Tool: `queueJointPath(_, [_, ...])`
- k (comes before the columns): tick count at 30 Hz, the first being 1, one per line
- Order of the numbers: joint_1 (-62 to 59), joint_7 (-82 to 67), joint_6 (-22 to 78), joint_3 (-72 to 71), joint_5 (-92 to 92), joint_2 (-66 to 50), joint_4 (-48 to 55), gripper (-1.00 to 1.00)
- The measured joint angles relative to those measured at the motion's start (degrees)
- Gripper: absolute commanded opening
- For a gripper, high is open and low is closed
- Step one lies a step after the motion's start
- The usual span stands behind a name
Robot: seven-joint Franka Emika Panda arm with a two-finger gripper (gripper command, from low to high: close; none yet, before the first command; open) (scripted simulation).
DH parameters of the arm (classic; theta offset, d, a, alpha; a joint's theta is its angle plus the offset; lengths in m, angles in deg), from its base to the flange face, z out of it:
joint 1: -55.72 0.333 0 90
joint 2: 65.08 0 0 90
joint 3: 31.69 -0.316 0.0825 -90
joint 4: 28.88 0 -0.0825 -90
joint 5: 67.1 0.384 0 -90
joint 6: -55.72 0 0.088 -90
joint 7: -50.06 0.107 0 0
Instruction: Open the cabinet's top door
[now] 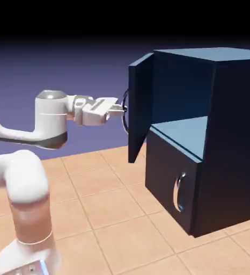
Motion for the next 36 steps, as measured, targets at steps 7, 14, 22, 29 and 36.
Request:
queueJointPath(7, [2.20, -2.17, 17.43, -13.37, 15.55, -3.71, 6.60, -1.00])
queueJointPath(14, [-4.81, -2.30, 34.69, -27.20, 27.36, -9.70, 19.40, -1.00])
queueJointPath(22, [-18.96, -2.99, 50.68, -40.08, 35.57, -13.12, 36.01, -1.00])
queueJointPath(29, [-32.42, -4.85, 62.41, -48.66, 40.32, -12.55, 50.54, -1.00])
queueJointPath(36, [-44.56, -7.54, 72.48, -54.36, 43.38, -10.08, 64.19, 1.00])
